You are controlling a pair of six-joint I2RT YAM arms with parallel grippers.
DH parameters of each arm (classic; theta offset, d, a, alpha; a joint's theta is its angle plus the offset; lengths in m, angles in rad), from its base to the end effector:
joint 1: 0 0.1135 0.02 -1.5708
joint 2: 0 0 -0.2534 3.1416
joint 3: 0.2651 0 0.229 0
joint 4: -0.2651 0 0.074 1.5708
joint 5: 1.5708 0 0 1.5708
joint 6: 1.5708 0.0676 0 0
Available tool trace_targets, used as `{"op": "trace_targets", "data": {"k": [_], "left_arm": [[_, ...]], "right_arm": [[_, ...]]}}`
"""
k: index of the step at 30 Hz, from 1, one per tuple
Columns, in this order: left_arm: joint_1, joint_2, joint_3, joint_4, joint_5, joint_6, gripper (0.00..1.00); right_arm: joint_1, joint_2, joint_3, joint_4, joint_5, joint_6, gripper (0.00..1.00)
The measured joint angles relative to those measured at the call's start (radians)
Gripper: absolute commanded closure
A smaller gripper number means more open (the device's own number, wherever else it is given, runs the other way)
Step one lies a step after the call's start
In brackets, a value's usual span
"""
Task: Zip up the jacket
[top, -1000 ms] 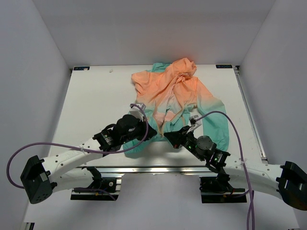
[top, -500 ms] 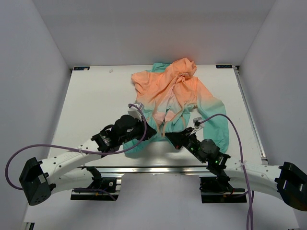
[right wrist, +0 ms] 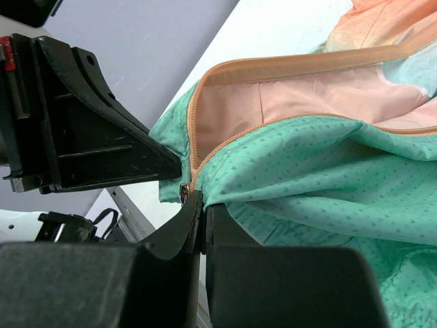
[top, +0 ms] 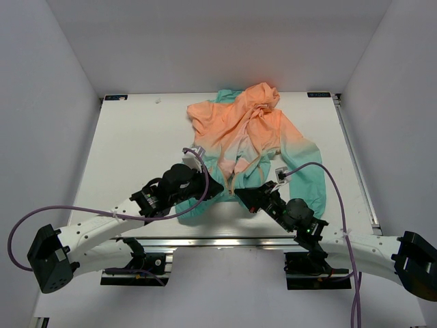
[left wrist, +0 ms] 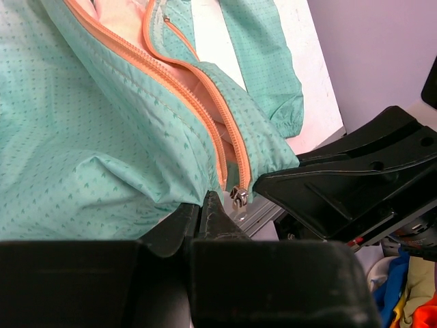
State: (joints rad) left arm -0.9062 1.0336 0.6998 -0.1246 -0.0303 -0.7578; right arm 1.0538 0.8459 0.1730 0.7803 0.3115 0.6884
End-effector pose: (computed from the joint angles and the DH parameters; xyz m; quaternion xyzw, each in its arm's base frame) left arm 0.1532 -0.1922 0.2528 0.0550 0.8474 -0.3816 0.3650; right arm 0.1167 0.1634 0.2272 -0.0064 0.6700 0.4956 0.5526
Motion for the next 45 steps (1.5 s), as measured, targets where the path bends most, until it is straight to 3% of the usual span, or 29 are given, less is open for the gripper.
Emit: {"op": "trace_targets", "data": {"k": [45], "left_arm": [[0.008, -0.048, -0.006, 0.02, 0.057, -0.049, 1.0]], "right_arm": [[0.0, -0.05, -0.006, -0.029, 0.007, 0.014, 1.0]]}}
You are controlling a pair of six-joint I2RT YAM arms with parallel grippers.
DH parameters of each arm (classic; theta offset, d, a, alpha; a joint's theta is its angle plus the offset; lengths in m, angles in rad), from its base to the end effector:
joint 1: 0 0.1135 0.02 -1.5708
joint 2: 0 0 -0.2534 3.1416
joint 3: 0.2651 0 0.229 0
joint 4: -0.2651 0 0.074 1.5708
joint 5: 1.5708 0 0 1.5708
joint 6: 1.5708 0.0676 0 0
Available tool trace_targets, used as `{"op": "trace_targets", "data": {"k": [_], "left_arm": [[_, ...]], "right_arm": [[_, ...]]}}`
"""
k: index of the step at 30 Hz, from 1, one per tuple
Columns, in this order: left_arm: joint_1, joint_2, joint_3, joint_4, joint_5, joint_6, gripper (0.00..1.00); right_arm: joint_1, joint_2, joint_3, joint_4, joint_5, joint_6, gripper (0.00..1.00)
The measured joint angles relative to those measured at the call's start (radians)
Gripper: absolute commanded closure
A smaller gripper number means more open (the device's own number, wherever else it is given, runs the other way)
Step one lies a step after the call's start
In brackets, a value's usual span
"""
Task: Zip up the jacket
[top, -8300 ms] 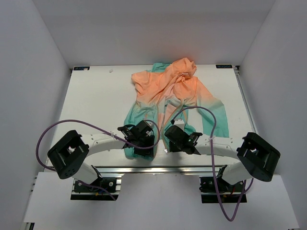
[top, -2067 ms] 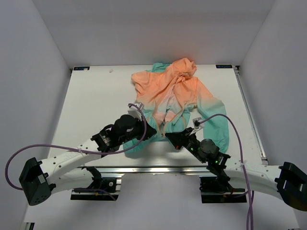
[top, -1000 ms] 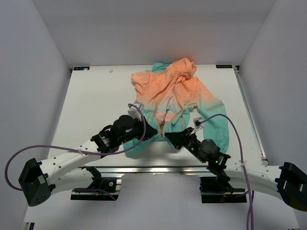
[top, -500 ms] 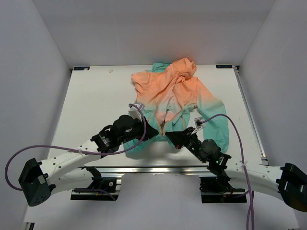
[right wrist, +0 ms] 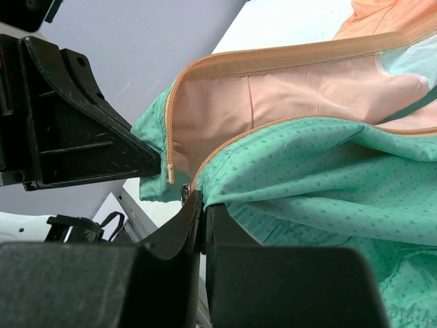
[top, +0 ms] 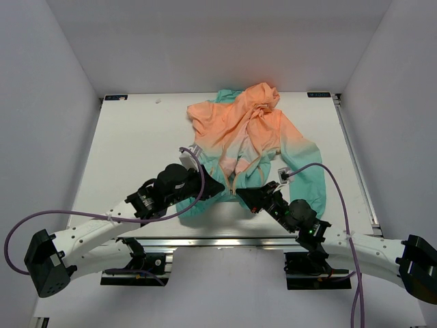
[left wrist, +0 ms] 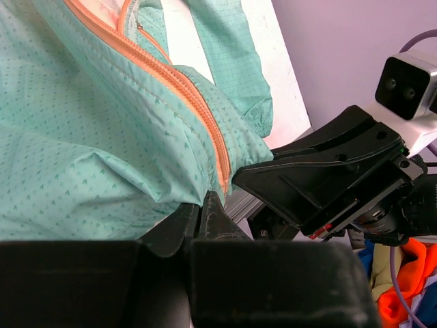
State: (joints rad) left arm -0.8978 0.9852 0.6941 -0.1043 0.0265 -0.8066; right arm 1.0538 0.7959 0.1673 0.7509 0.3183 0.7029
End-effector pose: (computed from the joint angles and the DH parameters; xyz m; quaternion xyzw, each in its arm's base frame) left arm 0.1479 -0.1884 0.2642 0.0453 0.8309 -0.4246 0.3567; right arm 0.1142 0.1581 0.2300 0.0027 0.6649 0.5022 0.5530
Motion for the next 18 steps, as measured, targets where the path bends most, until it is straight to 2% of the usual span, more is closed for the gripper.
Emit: {"op": "trace_targets", "data": {"k": [18], "left_arm": [[0.005, 0.018, 0.0, -0.002, 0.0, -0.015, 1.0]], "right_arm": [[0.0, 0.0, 0.0, 0.0, -0.008, -0.011, 1.0]]}}
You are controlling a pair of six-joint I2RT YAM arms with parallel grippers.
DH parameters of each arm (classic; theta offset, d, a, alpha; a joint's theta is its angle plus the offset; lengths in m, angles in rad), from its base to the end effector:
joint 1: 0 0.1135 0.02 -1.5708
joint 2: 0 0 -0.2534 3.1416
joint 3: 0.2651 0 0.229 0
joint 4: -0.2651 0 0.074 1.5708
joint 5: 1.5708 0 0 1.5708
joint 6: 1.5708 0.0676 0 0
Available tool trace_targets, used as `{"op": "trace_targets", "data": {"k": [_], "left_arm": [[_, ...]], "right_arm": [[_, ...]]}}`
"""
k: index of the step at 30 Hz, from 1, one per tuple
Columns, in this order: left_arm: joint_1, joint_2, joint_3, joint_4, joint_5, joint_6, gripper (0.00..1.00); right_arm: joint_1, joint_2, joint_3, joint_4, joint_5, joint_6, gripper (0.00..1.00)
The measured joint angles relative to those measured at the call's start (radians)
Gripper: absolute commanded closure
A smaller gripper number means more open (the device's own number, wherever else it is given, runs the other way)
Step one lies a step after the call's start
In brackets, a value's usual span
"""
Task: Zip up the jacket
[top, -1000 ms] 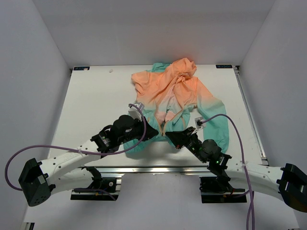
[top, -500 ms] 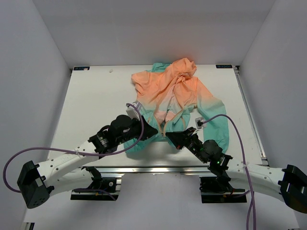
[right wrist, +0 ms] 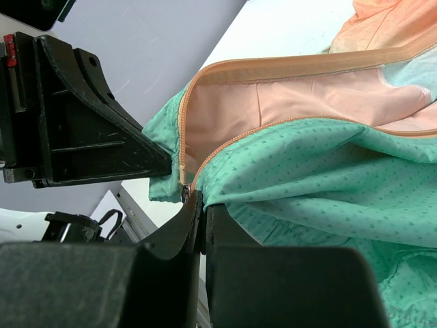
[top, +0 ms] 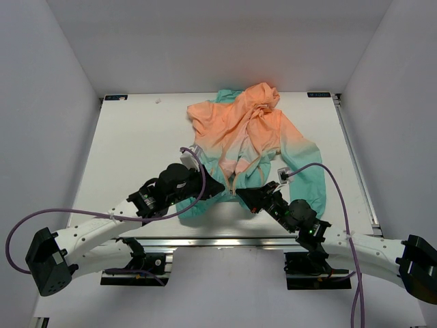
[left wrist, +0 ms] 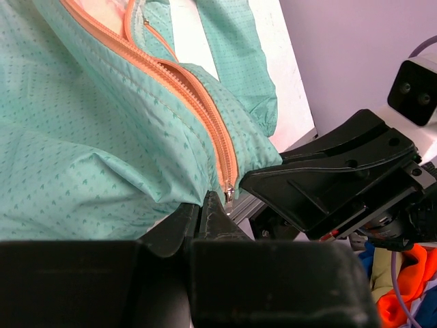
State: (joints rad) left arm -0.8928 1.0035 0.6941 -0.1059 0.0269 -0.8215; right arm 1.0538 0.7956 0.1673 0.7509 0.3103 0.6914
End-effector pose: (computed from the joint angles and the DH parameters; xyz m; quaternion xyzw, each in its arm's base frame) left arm 0.1505 -0.1897 0.2599 0.0372 0.8368 -0.4202 0.3490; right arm 0.1139 0.1585 0.2301 -0.0041 0.6646 0.5011 0.5542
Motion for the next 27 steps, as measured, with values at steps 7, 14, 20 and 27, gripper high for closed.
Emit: {"op": "trace_targets", "data": {"k": [7, 14, 20, 27], "left_arm": [[0.001, 0.003, 0.0, -0.002, -0.001, -0.001, 1.0], [0.001, 0.003, 0.0, -0.002, -0.001, -0.003, 1.0], [0.001, 0.006, 0.0, 0.001, -0.001, -0.01, 1.0], [0.001, 0.017, -0.002, 0.001, -0.006, -0.022, 1.0]], "right_arm": [[0.0, 0.001, 0.0, 0.0, -0.002, -0.007, 1.0], [0.0, 0.005, 0.0, 0.002, -0.004, -0.009, 1.0], [0.0, 0.01, 0.0, 0.009, -0.006, -0.013, 1.0], [0.0, 0.01, 0.0, 0.009, -0.006, -0.013, 1.0]]}}
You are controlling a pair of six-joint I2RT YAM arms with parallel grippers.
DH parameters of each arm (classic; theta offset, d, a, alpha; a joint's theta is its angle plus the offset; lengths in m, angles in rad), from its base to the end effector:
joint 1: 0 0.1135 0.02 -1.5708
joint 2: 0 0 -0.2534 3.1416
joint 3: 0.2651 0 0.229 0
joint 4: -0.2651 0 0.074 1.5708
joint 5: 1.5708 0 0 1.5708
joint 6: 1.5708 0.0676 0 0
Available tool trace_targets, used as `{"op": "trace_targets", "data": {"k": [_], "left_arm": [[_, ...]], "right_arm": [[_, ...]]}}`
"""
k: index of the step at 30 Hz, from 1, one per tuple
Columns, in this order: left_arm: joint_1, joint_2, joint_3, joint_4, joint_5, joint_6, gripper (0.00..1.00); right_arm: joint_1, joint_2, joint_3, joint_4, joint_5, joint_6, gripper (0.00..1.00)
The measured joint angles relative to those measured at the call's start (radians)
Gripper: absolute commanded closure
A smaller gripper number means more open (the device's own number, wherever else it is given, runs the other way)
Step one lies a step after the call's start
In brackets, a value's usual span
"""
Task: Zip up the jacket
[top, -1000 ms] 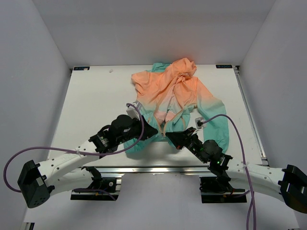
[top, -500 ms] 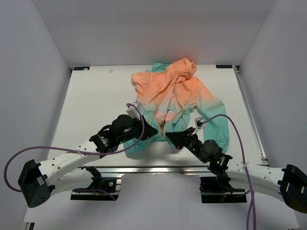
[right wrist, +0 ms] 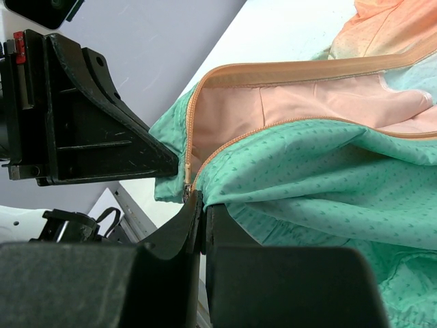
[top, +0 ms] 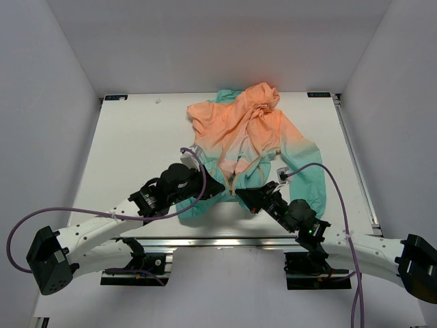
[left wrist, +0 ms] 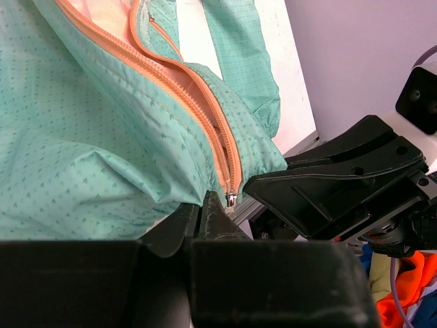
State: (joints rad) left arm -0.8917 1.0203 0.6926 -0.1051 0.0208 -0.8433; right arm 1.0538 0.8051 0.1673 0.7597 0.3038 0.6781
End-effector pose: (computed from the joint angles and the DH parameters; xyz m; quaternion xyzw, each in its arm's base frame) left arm 0.1525 -0.1912 0.2558 0.0260 0.8420 -0.4166 0.3418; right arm 0.1140 0.1596 0.2296 -0.0110 0.6647 0.4989 0.5560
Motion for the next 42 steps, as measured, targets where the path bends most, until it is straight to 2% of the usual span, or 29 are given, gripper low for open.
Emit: {"op": "trace_targets", "data": {"k": [30, 42], "left_arm": [[0.0, -0.015, -0.018, 0.009, 0.007, -0.011, 1.0], [0.0, -0.016, -0.032, 0.038, 0.06, -0.011, 1.0]], "right_arm": [[0.0, -0.003, 0.0, 0.0, 0.0, -0.009, 1.0], [0.0, 0.022, 0.0, 0.029, 0.004, -0.022, 1.0]]}}
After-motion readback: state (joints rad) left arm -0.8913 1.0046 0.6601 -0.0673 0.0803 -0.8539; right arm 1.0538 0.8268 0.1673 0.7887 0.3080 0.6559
